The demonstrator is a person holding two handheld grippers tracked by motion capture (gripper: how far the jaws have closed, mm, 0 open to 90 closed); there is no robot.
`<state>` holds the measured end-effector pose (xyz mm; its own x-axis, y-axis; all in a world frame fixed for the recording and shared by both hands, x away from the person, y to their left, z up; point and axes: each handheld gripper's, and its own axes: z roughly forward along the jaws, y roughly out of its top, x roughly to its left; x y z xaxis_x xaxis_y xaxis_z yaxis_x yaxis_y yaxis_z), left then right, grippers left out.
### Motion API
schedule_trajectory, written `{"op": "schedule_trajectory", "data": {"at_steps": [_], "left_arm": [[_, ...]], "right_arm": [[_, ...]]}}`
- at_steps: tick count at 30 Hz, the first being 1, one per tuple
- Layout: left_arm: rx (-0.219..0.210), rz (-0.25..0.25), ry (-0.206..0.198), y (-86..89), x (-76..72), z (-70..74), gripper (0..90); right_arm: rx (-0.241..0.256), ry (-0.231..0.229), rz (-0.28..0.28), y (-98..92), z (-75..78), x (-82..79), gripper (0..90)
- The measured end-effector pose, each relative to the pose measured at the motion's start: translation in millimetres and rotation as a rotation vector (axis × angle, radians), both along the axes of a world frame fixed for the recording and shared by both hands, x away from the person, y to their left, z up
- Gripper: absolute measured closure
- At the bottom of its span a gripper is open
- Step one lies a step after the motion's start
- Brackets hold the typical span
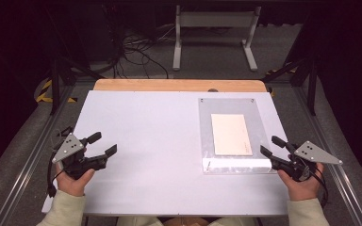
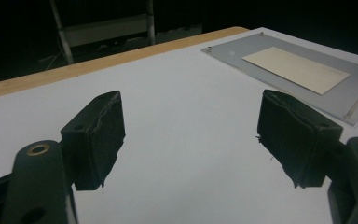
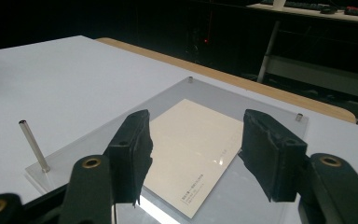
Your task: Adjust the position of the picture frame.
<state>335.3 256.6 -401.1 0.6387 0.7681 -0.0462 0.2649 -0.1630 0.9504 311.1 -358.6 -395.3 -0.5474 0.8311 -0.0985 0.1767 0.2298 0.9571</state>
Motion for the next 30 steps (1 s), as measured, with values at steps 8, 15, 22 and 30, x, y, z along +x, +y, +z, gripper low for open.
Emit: {"op": "schedule_trajectory", "data": {"at_steps": [8, 15, 22, 30], "left_arm": [[0.002, 0.005, 0.001, -0.5, -0.1, -0.9, 23.1], [0.002, 0.004, 0.006, -0.7, -1.4, -0.7, 23.0], [0.010, 0.002, 0.011, -2.6, -0.3, -1.7, 22.9], [0.016, -0.002, 0.021, -3.7, 0.9, -2.8, 22.5]], "right_arm": [[0.000, 0.000, -0.008, -1.9, 0.8, 0.0, 42.0], [-0.002, 0.015, -0.021, -8.1, 2.1, -1.2, 43.2], [-0.029, 0.101, -0.045, -21.6, -3.6, -0.1, 46.4], [-0.066, 0.197, -0.051, -31.3, -16.8, -0.6, 47.7]]}}
